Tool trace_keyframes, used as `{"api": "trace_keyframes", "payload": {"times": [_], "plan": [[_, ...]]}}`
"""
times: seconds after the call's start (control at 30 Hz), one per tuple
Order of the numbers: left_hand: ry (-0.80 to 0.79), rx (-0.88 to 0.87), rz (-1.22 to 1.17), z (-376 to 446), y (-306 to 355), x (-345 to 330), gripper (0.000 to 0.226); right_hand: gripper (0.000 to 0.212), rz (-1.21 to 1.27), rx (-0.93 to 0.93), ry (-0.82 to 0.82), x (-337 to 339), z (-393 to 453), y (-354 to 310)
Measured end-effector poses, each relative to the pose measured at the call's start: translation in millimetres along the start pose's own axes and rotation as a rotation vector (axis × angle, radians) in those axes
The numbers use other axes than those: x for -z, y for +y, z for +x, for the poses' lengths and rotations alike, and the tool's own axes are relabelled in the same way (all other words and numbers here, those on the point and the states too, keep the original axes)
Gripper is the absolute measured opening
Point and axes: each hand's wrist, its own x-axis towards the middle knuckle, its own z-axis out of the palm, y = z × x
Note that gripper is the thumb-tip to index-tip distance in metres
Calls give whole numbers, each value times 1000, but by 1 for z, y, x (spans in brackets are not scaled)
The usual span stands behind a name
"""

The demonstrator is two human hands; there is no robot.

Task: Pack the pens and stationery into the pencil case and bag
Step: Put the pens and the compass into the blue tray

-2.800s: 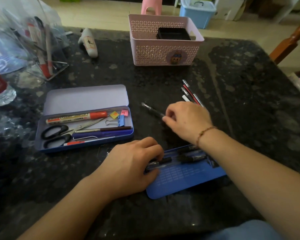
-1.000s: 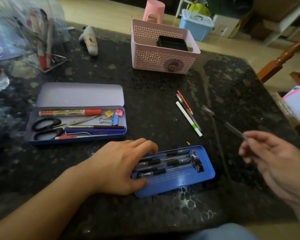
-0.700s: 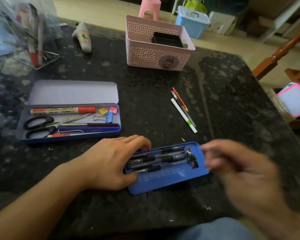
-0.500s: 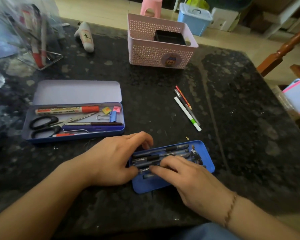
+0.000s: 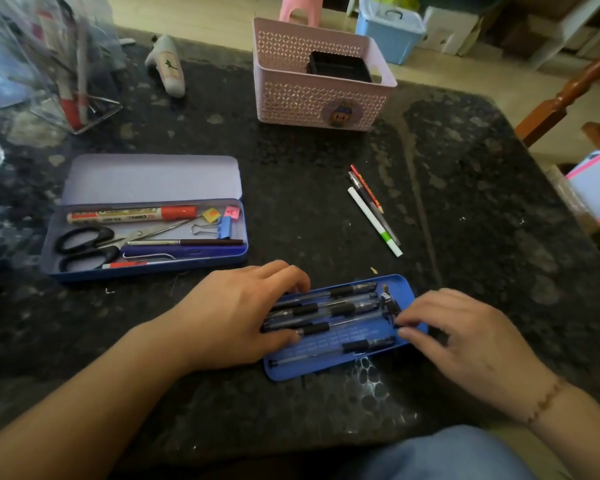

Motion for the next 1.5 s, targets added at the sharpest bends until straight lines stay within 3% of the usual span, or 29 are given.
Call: {"api": "trace_keyframes", "payload": {"times": [0.13, 0.27, 0.57, 0.8, 1.03, 1.13, 1.23, 1.33, 1.5], "plan": [[-19, -20, 22, -1, -1, 0, 53, 19, -2, 23, -70, -5, 2, -3], [-10, -38, 27, -2, -1, 0, 50, 13, -17, 28, -112, -9, 6, -6], [-37, -106, 94, -2, -3, 1, 26, 17, -37, -133, -31, -11, 14, -15], [-46, -108, 98, -3, -5, 2, 20, 13, 1, -119, -39, -10, 16, -23], [-40, -106, 27, -3, -6, 2, 33, 18, -58, -64, -56, -6, 16, -23], [-50, -105, 29, -3, -7, 1, 37, 20, -45, -3, 84, 8, 34, -15], [-45, -98, 23, -1, -6, 2, 36, 7, 89, -283, 161, 14, 84, 6], [-48, -99, 36, -2, -4, 1, 47, 8, 141, -573, 31, 0, 122, 33], [-54, -96, 76, -2, -3, -1, 61, 15, 207, -663, 13, -12, 138, 42]]}}
